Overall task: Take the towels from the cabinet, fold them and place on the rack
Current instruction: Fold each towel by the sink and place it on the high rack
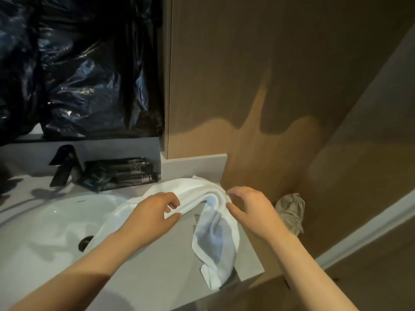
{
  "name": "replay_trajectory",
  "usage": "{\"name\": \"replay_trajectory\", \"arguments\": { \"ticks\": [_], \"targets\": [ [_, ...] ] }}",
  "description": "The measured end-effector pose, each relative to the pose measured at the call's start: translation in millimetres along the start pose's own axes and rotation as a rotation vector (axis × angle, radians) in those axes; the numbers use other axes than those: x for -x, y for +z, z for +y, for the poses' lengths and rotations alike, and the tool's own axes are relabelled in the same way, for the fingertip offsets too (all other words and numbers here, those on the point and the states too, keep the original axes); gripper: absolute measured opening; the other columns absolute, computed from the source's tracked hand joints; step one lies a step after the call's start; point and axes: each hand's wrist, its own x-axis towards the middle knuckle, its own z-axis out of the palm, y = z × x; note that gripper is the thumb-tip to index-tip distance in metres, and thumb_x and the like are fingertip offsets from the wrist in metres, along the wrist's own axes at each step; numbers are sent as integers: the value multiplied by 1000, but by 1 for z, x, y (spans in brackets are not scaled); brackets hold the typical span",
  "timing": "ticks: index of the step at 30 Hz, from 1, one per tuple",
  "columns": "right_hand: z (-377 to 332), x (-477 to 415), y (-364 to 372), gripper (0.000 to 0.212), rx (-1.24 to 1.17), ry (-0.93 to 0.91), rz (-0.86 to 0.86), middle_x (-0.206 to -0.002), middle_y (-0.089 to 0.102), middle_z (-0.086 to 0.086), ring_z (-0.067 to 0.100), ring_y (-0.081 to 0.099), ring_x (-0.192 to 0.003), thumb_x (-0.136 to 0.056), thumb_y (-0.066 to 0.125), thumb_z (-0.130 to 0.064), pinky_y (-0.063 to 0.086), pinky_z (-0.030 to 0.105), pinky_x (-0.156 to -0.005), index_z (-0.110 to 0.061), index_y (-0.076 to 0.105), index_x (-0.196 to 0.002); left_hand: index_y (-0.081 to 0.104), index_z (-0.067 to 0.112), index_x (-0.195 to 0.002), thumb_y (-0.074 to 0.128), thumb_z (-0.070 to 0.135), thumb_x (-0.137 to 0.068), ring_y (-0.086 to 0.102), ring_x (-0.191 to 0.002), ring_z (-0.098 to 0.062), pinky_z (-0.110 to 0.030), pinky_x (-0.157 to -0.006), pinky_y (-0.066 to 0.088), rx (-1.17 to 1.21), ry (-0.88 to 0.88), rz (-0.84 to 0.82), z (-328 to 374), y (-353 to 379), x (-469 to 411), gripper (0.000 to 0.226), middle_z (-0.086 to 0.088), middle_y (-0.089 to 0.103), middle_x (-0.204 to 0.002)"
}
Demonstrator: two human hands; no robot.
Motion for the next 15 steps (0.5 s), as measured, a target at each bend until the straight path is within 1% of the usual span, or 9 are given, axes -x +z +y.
{"name": "replay_trajectory", "arguments": {
  "ticks": [4, 6, 8, 12, 15],
  "targets": [
    [-7, 0, 46, 34, -55, 48, -105, -121, 64, -9, 7, 59, -106, -95, 57, -34, 46, 19, -87, -26, 59, -128, 60, 32, -107, 63, 38, -89, 59, -96, -6, -15, -85, 44, 9, -64, -109, -36, 20, 17, 19, 12, 62, -111],
    [-12, 0, 68, 33, -79, 75, -161, -123, 63, -11, 5, 59, -106, -96, 56, -35, 42, 13, -85, -29, 58, -128, 60, 29, -110, 61, 37, -91, 59, -99, -7, -16, -88, 43, 5, -97, -147, -52, 26, 19, 20, 11, 61, -112],
    [-18, 0, 89, 34, -107, 98, -206, -125, 62, -13, 3, 59, -108, -96, 56, -38, 39, 9, -87, -32, 57, -129, 61, 26, -110, 61, 35, -91, 59, -100, -9, -19, -89, 44, 24, -146, -168, -69, 30, 21, 21, 10, 60, -110],
    [-35, -6, 122, 37, -116, 107, -287, -132, 59, -11, 7, 56, -116, -97, 54, -38, 41, 16, -96, -29, 56, -133, 63, 19, -107, 65, 27, -89, 62, -97, -11, -18, -86, 45, 96, -202, -161, -99, 35, 31, 19, 6, 62, -105],
    [-46, -12, 141, 36, -146, 104, -325, -132, 60, -8, 10, 56, -117, -96, 55, -35, 39, 15, -94, -26, 58, -131, 63, 21, -103, 64, 23, -89, 64, -94, -9, -18, -81, 47, 116, -258, -164, -117, 38, 39, 14, 7, 65, -104]
  ]
}}
